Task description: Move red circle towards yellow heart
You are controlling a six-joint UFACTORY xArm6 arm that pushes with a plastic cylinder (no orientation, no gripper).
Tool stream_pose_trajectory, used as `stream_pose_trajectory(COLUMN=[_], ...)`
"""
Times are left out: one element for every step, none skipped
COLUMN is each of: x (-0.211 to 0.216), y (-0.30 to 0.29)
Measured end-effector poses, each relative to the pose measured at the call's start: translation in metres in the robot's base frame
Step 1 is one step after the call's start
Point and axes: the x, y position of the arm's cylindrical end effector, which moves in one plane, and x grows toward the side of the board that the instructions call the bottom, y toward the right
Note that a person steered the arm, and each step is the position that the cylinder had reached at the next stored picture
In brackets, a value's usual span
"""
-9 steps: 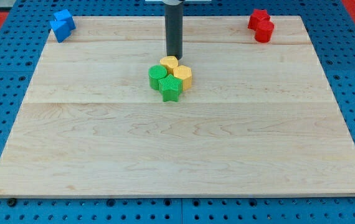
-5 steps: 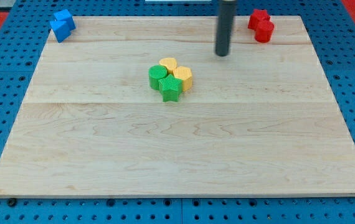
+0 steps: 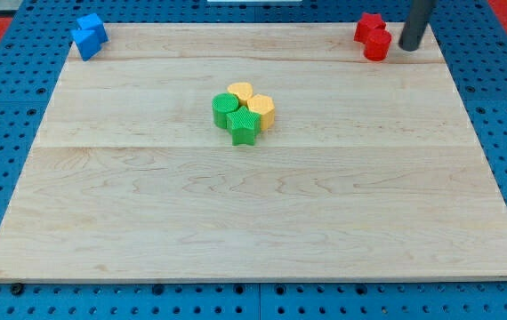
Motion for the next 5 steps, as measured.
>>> stream_pose_trajectory(x=[0.005, 0.013, 0.013, 0.013, 0.013], y=[-0.056, -0.066, -0.071, -0.072, -0.066])
